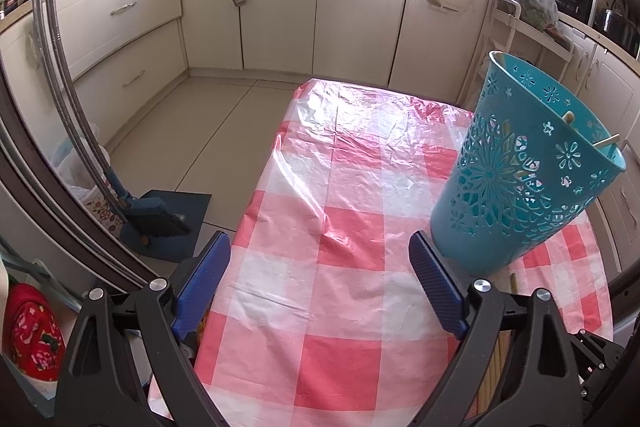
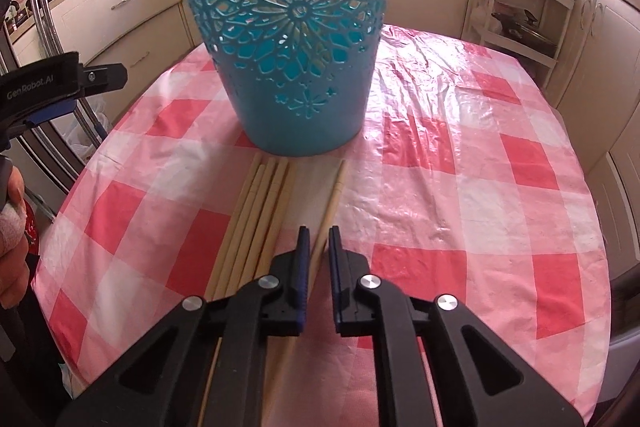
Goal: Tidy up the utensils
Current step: 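Bring the right tool back down to the chopsticks on the table, then move the left tool down to the chopsticks beside the bin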
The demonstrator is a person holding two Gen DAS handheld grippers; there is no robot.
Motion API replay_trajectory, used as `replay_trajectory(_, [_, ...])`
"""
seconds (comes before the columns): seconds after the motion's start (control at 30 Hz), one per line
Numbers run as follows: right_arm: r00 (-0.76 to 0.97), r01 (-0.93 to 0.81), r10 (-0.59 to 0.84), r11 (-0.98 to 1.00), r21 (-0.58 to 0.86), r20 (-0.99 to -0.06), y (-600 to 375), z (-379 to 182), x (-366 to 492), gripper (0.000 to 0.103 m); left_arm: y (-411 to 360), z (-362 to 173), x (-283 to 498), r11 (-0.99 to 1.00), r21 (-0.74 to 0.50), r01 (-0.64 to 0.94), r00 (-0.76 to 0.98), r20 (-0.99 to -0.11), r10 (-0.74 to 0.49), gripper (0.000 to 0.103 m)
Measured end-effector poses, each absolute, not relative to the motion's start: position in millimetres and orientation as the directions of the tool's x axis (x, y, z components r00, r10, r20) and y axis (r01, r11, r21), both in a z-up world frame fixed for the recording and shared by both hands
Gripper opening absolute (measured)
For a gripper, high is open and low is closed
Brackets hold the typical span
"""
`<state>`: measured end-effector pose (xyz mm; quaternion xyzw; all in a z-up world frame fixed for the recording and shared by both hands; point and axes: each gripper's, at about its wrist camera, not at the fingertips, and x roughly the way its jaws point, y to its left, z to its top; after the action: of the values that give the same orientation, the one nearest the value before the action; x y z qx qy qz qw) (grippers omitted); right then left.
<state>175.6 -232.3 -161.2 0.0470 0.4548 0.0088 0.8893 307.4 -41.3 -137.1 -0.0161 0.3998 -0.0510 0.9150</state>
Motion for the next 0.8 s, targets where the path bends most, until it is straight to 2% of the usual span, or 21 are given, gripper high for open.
replay_trajectory(0.23, [0.589, 0.078, 0.041, 0.991, 0.107, -0.807, -247.1, -160.4, 156.8, 0.008, -40.6, -138.9, 307.6, 0.994, -0.073, 0.081, 0.671, -0.734, -0.108, 0.087])
replay_trajectory(0.6, [0.574, 0.035, 0.046, 0.996, 0.081, -0.817, -245.7, -160.0, 170.7, 0.008, -45.4, -142.7, 305.9, 0.994, -0.050, 0.095, 0.662, -0.743, -0.101, 0.087])
replay_trajectory(0.8, [0.616, 0.036, 0.041, 0.996, 0.081, -0.787, -248.9, -162.7, 166.3, 0.008, -45.8, -142.7, 306.2, 0.994, -0.049, 0.101, 0.659, -0.745, -0.104, 0.087])
